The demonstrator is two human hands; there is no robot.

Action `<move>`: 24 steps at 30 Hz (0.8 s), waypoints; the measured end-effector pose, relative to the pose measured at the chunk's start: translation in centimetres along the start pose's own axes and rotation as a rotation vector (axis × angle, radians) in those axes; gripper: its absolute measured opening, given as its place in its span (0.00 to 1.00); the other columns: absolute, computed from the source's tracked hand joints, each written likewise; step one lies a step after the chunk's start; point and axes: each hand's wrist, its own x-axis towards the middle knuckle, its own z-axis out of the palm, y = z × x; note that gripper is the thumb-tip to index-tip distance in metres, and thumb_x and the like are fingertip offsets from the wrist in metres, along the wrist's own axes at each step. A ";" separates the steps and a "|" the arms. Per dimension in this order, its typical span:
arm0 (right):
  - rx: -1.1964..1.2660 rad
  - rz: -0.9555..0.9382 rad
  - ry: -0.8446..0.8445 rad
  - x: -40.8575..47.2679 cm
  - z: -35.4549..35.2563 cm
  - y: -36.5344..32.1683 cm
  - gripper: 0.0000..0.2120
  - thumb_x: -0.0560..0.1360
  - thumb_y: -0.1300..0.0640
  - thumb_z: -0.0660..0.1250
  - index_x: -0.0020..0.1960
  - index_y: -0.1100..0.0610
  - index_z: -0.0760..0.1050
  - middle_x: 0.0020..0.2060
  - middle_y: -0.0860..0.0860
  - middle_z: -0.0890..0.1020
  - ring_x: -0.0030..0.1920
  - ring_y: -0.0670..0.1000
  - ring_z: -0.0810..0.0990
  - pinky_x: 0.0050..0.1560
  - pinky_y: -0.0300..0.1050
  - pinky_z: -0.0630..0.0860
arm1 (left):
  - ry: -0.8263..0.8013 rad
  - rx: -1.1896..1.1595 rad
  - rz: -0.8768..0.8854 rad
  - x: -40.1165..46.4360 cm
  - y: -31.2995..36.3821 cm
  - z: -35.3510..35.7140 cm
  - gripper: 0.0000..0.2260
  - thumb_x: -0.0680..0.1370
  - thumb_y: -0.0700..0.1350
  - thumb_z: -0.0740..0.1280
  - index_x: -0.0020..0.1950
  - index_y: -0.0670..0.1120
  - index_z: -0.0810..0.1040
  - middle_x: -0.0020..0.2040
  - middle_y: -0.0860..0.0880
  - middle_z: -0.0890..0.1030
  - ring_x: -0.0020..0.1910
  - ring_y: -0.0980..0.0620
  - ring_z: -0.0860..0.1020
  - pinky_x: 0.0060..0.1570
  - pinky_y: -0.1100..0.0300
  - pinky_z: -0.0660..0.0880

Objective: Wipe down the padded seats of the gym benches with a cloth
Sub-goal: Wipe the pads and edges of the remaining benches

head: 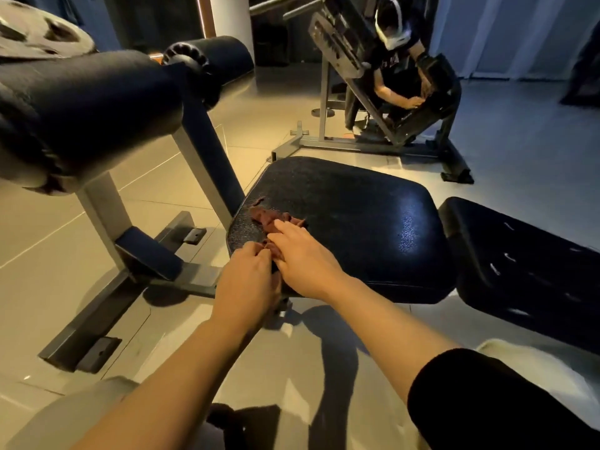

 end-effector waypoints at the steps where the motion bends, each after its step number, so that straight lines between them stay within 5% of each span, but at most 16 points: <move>1: -0.002 0.027 0.006 -0.9 -0.5 1.1 0.22 0.83 0.53 0.57 0.76 0.53 0.62 0.78 0.50 0.57 0.77 0.51 0.53 0.75 0.49 0.56 | 0.005 -0.011 0.038 0.0 1.0 0.3 0.15 0.80 0.51 0.62 0.66 0.48 0.73 0.64 0.48 0.72 0.60 0.51 0.71 0.62 0.59 0.68; 8: -0.056 0.242 0.100 -7.6 -2.9 9.0 0.21 0.82 0.51 0.58 0.74 0.52 0.64 0.77 0.48 0.59 0.77 0.49 0.55 0.74 0.48 0.57 | -0.022 0.009 0.336 -0.9 8.5 3.1 0.19 0.78 0.50 0.62 0.68 0.47 0.71 0.65 0.46 0.71 0.63 0.46 0.69 0.64 0.55 0.65; 15: -0.059 0.463 0.211 -11.3 -3.9 12.8 0.21 0.82 0.52 0.57 0.74 0.55 0.64 0.77 0.52 0.59 0.77 0.53 0.54 0.74 0.51 0.59 | -0.046 -0.015 0.379 -1.9 10.9 4.3 0.21 0.79 0.50 0.63 0.70 0.45 0.69 0.69 0.46 0.67 0.68 0.46 0.66 0.68 0.56 0.61; 21: -0.016 0.226 0.153 -8.8 -1.8 7.5 0.22 0.82 0.53 0.59 0.74 0.56 0.65 0.77 0.51 0.60 0.76 0.52 0.56 0.74 0.45 0.54 | 0.026 -0.155 0.225 -2.9 7.4 3.4 0.19 0.76 0.45 0.65 0.67 0.43 0.70 0.63 0.45 0.72 0.62 0.45 0.70 0.62 0.55 0.67; 24: 0.096 0.086 0.116 -7.3 -0.6 4.3 0.24 0.78 0.58 0.66 0.73 0.55 0.68 0.75 0.50 0.63 0.75 0.50 0.59 0.74 0.44 0.56 | 0.080 -0.276 0.091 -4.4 5.0 2.6 0.26 0.76 0.43 0.68 0.73 0.44 0.64 0.67 0.45 0.71 0.66 0.48 0.68 0.65 0.59 0.65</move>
